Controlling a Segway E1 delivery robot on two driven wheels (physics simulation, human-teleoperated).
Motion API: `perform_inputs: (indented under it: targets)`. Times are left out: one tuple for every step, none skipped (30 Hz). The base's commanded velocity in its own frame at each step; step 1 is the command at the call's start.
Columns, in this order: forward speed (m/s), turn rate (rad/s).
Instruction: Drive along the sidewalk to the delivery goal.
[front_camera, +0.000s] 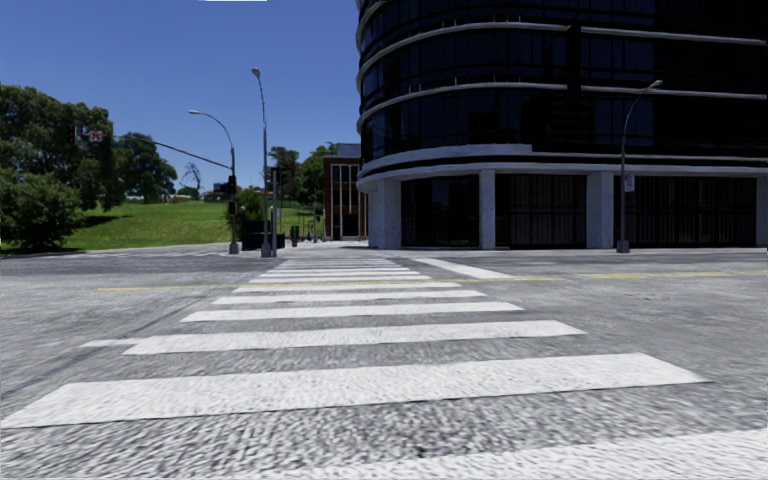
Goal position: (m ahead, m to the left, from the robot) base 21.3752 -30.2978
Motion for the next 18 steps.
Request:
perform_inputs:
  targets:
    - [2.0, 0.0]
    - [2.0, 0.0]
    - [2.0, 0.12]
    - [2.0, 0.12]
    - [2.0, 0.17]
    - [2.0, 0.19]
    - [2.0, 0.19]
    - [2.0, 0.19]
    - [2.0, 0.19]
    - [2.0, 0.14]
    - [2.0, 0.14]
    - [2.0, 0.07]
    - [2.0, 0.01]
    - [2.0, 0.0]
    - [2.0, 0.0]
    - [2.0, 0.0]
    - [2.0, 0.0]
    - [2.0, 0.0]
